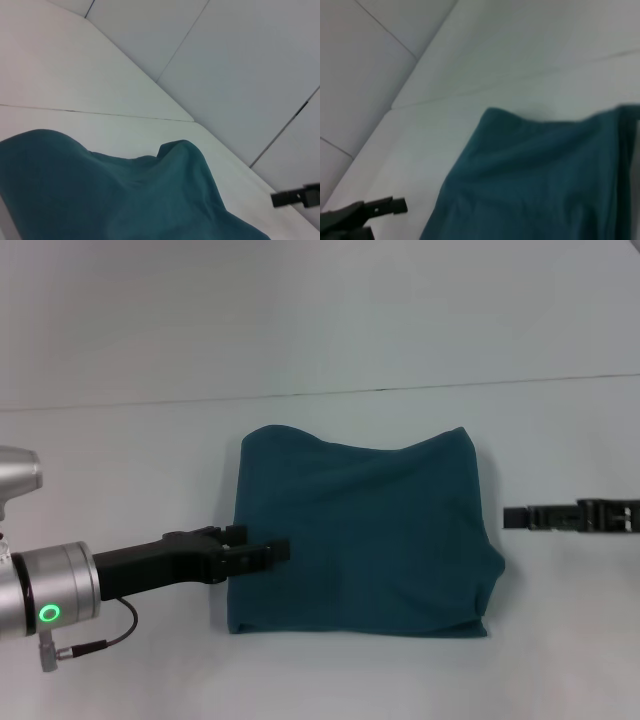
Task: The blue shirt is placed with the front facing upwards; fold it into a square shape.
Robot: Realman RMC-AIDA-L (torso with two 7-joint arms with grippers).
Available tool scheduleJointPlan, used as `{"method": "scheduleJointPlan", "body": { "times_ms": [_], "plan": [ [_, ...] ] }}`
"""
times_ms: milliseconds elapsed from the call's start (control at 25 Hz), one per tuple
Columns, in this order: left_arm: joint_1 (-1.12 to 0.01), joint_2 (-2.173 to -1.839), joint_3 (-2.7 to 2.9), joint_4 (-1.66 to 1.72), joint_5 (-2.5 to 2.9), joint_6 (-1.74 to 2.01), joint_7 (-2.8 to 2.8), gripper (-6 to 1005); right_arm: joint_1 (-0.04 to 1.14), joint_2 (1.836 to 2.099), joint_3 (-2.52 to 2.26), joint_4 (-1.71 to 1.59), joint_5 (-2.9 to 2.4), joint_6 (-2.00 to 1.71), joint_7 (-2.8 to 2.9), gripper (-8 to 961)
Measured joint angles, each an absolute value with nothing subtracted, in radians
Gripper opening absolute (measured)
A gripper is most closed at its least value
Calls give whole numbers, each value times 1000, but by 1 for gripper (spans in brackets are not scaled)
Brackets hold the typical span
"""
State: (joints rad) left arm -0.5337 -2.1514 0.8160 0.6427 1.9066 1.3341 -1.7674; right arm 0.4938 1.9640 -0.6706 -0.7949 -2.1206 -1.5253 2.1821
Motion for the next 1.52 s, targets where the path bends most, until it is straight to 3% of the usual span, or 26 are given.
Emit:
{"method": "scheduleJointPlan", "body": {
  "times_ms": [320,1040,1120,1520],
  "plan": [
    [-524,-2147,817,643,1914,1344,-1767,937,484,1928,-671,-642,-2126,-1530,2196,716],
    [-527,-2145,816,643,1938,1338,-1765,937,553,1956,-683,-523,-2140,-1401,2181,690],
    [-528,-2145,816,643,1938,1337,-1764,937,556,1957,-682,-518,-2140,-1392,2177,483],
    [-535,-2144,819,643,1938,1336,-1764,937,554,1953,-698,-529,-2140,-1460,2137,69]
  ]
}}
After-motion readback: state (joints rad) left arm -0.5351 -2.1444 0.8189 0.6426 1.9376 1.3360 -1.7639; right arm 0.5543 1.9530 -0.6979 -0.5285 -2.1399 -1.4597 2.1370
